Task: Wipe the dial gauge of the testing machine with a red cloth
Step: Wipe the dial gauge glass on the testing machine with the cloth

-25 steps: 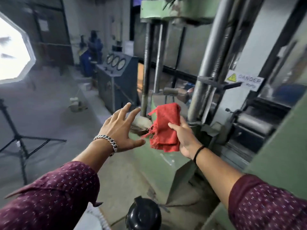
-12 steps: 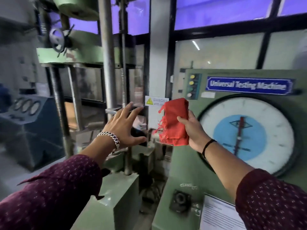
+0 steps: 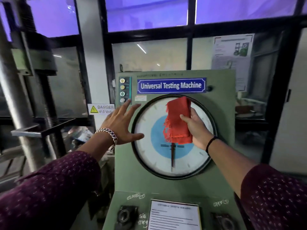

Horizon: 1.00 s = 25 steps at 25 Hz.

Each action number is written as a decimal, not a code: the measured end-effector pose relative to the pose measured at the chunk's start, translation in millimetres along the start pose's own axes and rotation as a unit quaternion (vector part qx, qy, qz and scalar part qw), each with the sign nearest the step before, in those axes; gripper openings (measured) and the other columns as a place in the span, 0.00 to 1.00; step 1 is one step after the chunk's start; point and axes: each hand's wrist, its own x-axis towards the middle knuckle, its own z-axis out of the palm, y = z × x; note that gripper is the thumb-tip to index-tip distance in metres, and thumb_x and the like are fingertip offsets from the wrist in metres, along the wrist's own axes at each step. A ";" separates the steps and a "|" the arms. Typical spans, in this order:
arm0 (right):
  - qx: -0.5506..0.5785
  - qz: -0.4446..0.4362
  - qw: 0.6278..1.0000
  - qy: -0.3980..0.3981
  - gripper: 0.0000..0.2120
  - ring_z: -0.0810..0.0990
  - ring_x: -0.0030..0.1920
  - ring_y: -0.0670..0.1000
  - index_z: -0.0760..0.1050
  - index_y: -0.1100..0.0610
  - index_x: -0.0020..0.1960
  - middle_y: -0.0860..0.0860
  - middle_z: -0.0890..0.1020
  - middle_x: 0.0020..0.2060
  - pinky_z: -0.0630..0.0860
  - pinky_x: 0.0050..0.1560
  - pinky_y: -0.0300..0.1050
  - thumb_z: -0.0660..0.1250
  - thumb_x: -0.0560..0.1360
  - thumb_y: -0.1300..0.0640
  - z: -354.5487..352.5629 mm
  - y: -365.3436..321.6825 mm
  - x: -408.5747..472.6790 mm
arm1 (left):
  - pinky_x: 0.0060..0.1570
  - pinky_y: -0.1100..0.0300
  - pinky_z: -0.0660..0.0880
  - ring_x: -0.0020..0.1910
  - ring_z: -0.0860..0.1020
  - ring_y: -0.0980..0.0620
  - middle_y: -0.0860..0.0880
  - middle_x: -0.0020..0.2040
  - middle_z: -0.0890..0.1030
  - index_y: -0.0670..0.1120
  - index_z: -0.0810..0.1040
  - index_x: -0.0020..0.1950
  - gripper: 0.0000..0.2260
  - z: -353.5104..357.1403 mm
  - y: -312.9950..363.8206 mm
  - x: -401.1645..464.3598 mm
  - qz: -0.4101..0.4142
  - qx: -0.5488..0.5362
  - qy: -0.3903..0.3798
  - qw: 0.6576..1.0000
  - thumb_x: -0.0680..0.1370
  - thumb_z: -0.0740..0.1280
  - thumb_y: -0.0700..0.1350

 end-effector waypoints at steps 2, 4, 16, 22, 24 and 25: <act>-0.008 0.001 1.000 0.029 0.16 0.92 0.53 0.55 0.77 0.45 0.71 0.53 0.91 0.61 0.89 0.49 0.55 0.66 0.88 0.62 -27.1 2.8 8.8 | 0.80 0.35 0.63 0.86 0.57 0.40 0.51 0.90 0.48 0.64 0.49 0.87 0.55 17.0 12.0 22.7 0.014 -0.006 -0.003 1.000 0.66 0.73 0.73; -0.022 0.003 0.998 0.056 0.16 0.92 0.54 0.55 0.78 0.40 0.69 0.49 0.91 0.59 0.89 0.49 0.55 0.67 0.89 0.60 -53.3 10.6 18.2 | 0.79 0.34 0.62 0.86 0.56 0.41 0.52 0.90 0.47 0.64 0.48 0.87 0.56 37.1 21.8 44.1 0.027 -0.010 -0.009 1.000 0.66 0.73 0.74; -0.322 -0.071 0.921 0.206 0.31 0.88 0.46 0.53 0.61 0.24 0.82 0.45 0.86 0.69 0.87 0.39 0.48 0.64 0.87 0.53 -108.5 70.7 96.5 | 0.84 0.40 0.52 0.88 0.46 0.46 0.53 0.90 0.42 0.64 0.47 0.87 0.57 158.9 13.3 159.9 0.108 -0.014 -0.039 0.993 0.66 0.75 0.73; -0.651 -0.067 0.749 0.100 0.42 0.43 0.90 0.68 0.37 0.42 0.91 0.52 0.38 0.91 0.51 0.84 0.79 0.61 0.88 0.50 -69.8 173.7 174.1 | 0.85 0.38 0.46 0.88 0.40 0.46 0.53 0.89 0.35 0.64 0.42 0.87 0.60 220.7 -21.0 209.2 0.120 0.057 -0.048 0.990 0.66 0.77 0.72; -0.661 -0.062 0.739 0.114 0.44 0.32 0.88 0.69 0.30 0.38 0.88 0.51 0.30 0.89 0.39 0.80 0.81 0.57 0.86 0.35 -65.8 202.7 179.6 | 0.85 0.34 0.45 0.87 0.37 0.45 0.52 0.88 0.32 0.64 0.37 0.86 0.63 233.2 -33.1 219.3 0.120 0.101 -0.040 0.987 0.66 0.78 0.70; -0.653 -0.074 0.743 0.125 0.44 0.31 0.87 0.70 0.30 0.37 0.88 0.51 0.29 0.89 0.37 0.79 0.82 0.54 0.84 0.31 -68.8 207.3 185.8 | 0.84 0.34 0.44 0.87 0.36 0.44 0.51 0.88 0.31 0.64 0.36 0.86 0.64 239.1 -39.7 223.9 0.120 0.118 -0.037 0.985 0.66 0.79 0.69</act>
